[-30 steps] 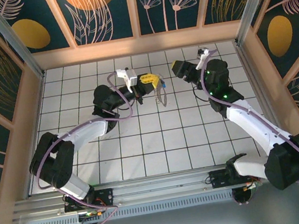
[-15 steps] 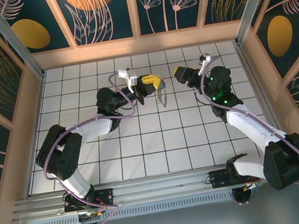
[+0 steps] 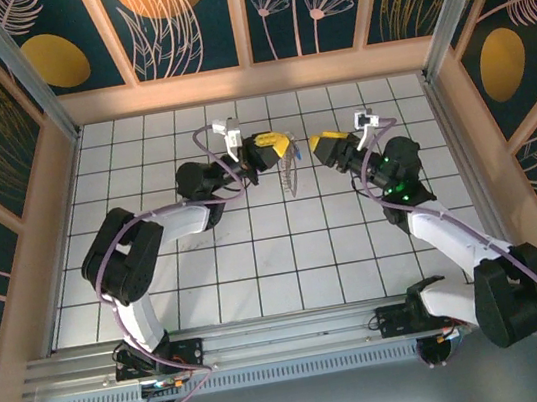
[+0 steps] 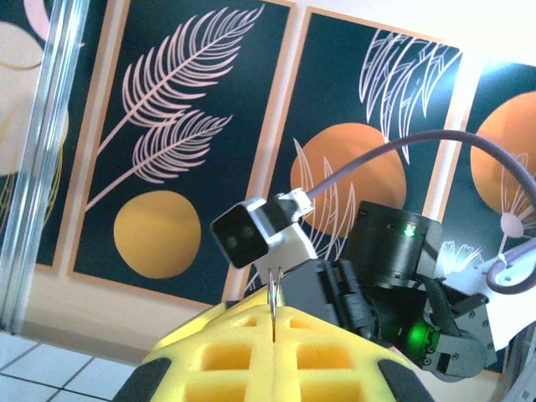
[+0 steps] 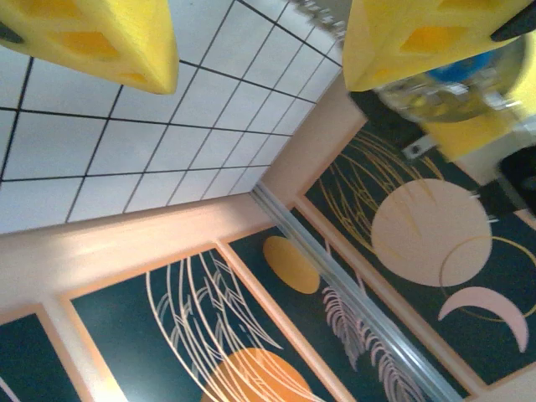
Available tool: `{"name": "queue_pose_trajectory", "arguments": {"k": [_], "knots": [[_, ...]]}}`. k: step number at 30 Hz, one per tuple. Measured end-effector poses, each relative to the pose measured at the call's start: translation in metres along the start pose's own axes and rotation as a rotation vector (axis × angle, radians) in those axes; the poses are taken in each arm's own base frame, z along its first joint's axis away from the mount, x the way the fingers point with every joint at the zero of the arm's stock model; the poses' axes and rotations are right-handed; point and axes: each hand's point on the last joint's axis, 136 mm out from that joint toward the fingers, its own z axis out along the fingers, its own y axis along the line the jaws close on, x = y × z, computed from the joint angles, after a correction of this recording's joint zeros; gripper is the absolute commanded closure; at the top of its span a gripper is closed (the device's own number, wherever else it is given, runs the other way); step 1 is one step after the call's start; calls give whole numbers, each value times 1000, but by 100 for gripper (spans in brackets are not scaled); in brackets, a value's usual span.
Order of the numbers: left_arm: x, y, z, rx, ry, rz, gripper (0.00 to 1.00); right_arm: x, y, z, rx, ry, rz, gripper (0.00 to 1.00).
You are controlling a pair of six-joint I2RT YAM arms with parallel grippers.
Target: Put the keys on the keyring
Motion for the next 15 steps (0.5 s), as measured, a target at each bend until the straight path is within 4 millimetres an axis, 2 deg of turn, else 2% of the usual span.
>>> {"name": "queue_pose_trajectory", "arguments": {"k": [8, 15], "knots": [[-1, 4, -1, -1, -5, -69, 100, -8, 24, -18, -102, -28, -77, 50], [-1, 4, -1, -1, -5, -91, 100, -7, 47, -22, -215, -10, -127, 53]]}}
